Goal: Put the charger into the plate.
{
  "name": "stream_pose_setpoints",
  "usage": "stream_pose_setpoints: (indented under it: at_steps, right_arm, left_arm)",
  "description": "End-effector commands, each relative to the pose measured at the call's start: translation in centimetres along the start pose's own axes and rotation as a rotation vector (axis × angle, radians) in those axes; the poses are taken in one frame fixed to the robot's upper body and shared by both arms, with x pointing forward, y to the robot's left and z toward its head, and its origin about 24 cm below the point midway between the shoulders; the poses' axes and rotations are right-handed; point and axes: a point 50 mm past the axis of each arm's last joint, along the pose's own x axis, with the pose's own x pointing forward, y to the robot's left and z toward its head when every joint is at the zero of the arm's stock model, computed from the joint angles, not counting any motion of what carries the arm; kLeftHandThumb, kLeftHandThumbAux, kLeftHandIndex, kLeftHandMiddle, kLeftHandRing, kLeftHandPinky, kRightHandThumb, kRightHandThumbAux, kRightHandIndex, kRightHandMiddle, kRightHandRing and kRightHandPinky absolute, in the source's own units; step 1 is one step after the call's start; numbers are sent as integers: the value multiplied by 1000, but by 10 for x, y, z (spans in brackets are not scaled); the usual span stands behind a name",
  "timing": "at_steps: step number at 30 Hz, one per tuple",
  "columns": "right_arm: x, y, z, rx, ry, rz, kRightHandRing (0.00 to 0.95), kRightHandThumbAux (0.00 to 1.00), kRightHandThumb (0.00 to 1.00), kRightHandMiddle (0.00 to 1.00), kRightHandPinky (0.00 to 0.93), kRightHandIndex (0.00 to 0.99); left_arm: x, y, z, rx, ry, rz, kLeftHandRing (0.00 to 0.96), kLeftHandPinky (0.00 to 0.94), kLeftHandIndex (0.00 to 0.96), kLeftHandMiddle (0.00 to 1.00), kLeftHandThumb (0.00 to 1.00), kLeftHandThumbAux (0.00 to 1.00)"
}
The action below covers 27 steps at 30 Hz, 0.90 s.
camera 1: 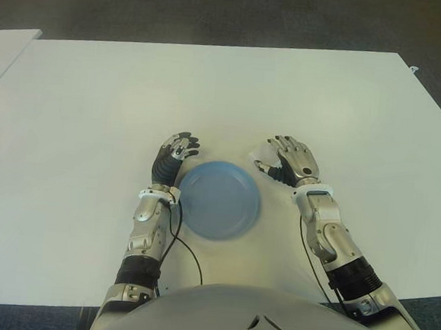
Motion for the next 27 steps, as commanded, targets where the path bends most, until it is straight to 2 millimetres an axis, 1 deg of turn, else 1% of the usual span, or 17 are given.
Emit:
stream_pose_setpoints:
  at_steps: [1, 6, 21, 27]
  right_arm:
    - [-1, 10, -2, -3, 12, 24, 0, 108, 394, 0, 31, 0]
    - [-1, 15, -4, -6, 10, 34, 0, 99, 404, 0, 37, 0]
    - [-3, 23, -5, -16, 3, 51, 0, 93, 405, 0, 11, 0]
    - [-3, 29, -6, -15, -1, 56, 0, 91, 406, 0, 22, 0]
  left_arm:
    - [-5, -3, -9, -34, 45, 20, 381, 369, 333, 391, 0, 559]
    - [-5, -4, -9, -33, 40, 19, 379, 370, 333, 389, 0, 563]
    - [-6, -4, -8, -41, 46, 19, 381, 364, 336, 391, 0, 560]
    - [-6, -5, -8, -44, 44, 12, 382, 365, 336, 392, 0, 555]
